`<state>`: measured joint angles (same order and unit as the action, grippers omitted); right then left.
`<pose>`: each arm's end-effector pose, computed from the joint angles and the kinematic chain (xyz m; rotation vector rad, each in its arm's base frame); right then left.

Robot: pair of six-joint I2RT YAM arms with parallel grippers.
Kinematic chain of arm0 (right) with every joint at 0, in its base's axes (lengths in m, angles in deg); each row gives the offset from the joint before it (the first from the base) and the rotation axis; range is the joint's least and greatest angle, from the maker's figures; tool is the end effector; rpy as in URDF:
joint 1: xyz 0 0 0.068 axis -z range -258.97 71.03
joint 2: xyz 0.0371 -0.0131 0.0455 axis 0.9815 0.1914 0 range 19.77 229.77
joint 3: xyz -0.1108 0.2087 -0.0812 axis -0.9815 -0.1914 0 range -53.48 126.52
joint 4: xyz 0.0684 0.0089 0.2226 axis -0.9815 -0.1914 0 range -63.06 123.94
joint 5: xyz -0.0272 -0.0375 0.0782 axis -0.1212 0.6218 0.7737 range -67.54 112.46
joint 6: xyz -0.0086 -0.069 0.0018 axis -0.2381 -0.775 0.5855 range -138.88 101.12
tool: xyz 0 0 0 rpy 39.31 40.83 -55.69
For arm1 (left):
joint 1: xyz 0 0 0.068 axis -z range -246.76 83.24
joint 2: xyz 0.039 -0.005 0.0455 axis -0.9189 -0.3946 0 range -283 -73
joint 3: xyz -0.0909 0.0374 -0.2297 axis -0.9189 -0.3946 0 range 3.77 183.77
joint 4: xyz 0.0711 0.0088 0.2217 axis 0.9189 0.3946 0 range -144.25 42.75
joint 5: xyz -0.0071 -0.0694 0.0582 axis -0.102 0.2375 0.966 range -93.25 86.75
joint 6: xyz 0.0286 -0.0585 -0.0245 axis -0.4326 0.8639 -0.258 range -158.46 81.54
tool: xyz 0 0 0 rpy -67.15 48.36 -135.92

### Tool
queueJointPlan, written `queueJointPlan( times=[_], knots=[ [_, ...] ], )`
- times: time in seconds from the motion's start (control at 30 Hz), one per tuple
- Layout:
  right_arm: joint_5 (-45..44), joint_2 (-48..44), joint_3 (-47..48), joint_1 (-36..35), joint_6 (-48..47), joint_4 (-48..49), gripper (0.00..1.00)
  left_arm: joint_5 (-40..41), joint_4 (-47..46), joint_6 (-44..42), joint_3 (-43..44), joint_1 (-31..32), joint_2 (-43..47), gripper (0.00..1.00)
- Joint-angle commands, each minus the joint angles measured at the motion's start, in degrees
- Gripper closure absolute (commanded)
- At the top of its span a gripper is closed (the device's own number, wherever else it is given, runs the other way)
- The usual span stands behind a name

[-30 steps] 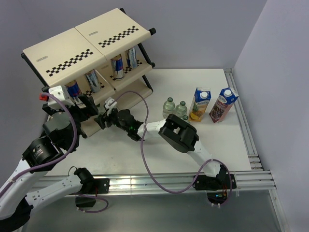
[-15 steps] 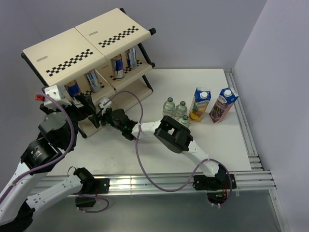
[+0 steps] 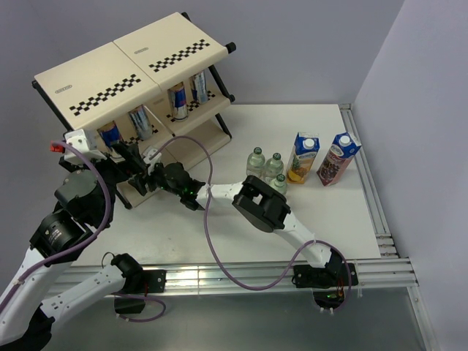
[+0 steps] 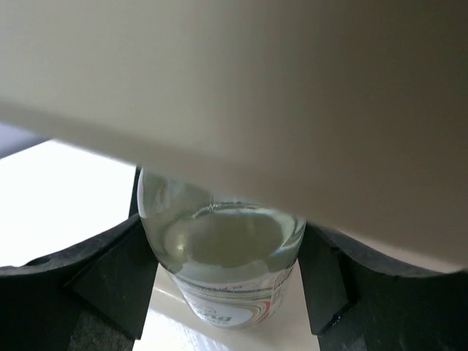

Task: Place and organize the beverage onto the shelf
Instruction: Adjust the drink.

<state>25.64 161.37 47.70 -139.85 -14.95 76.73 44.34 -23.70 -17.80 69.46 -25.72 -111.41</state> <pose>0.2603 0.4739 0.1747 -0.8063 1.3889 0.9342 0.1079 -0.0386 0.4079 -0.3466 1.5739 -0.1574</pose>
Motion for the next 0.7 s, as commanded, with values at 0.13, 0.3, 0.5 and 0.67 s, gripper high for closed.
queueJointPlan(
  times=[0.13, 0.3, 0.5, 0.67],
  knots=[
    [8.8, -1.6, 2.4, -0.1, -2.3, 14.0, 1.0, -1.6, -2.2, 0.0, 0.1, -0.6, 0.9, 0.0],
    [9.4, -1.1, 3.0, 0.1, -1.6, 13.6, 1.0, -2.1, -2.0, 0.3, 0.4, -0.6, 1.2, 0.01],
    [9.7, -0.4, 5.2, 0.7, 0.3, 11.8, 0.95, -2.9, -1.3, 1.0, 0.9, -0.6, 1.2, 0.01],
    [11.1, -0.1, 5.8, 1.1, 0.4, 11.4, 0.86, -3.2, -1.3, 1.0, 1.4, -0.5, 1.2, 0.0]
  ],
)
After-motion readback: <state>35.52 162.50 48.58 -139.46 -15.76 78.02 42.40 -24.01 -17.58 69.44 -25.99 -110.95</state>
